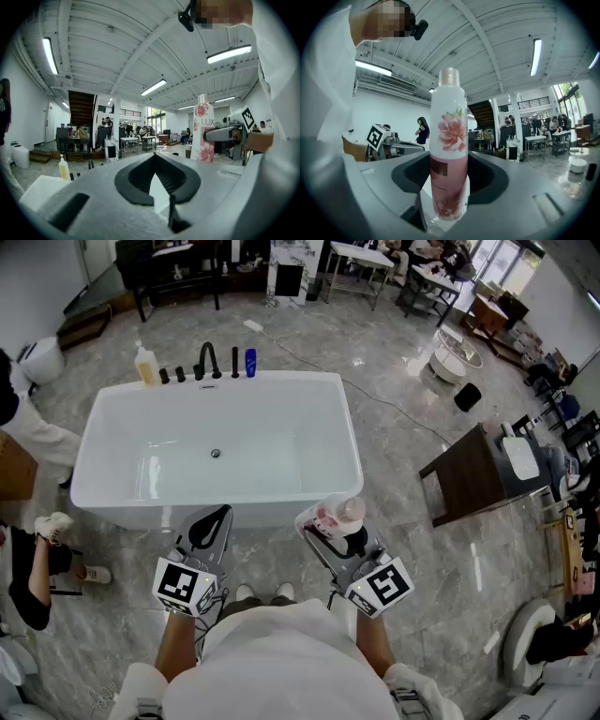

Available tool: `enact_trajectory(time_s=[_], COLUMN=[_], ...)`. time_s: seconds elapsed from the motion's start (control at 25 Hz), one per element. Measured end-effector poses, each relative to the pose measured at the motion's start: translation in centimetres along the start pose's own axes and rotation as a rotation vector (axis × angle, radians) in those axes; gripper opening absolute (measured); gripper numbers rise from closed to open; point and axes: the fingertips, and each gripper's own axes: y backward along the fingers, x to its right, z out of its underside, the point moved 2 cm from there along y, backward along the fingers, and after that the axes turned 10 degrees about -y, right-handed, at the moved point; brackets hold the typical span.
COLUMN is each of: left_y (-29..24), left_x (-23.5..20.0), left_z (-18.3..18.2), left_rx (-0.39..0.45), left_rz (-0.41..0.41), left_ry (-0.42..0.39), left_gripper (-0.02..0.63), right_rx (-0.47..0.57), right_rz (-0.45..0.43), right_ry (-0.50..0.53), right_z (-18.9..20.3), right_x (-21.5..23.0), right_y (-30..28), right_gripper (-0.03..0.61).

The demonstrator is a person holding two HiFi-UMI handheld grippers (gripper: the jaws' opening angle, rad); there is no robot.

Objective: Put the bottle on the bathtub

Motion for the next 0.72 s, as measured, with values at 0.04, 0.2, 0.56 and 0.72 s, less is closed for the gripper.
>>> enact_trajectory(time_s=[0.04, 0.2, 0.56, 0.72], left_y=[-0.1, -0.3, -0.2, 0.0], left_x=[0.0, 0.5, 1.0, 1.0], left_z=[-0.1, -0.2, 0.0, -0.2], left_rx=[0.002, 0.008, 0.006, 0.007], left_rz=[0.006, 0.028, 0.031, 0.02], left_ry=[0.0, -0.006, -0.006, -0.002], left_gripper=[0.006, 0.006, 0.006, 0.008], right_rx=[-0.001, 0.003, 0.018, 0.02], right_rz=[-0.001, -0.009, -0.039, -0.044], right_ry=[0.0, -0.002, -0.001, 0.0], right_z=[0.0, 0.0, 0.0, -0.2], right_x=[0.0, -0.1, -0.7, -0.8], right_y=[-0.1, 0.0, 0.4, 0.6], right_gripper=[0.242, 0.242, 0.245, 0.244])
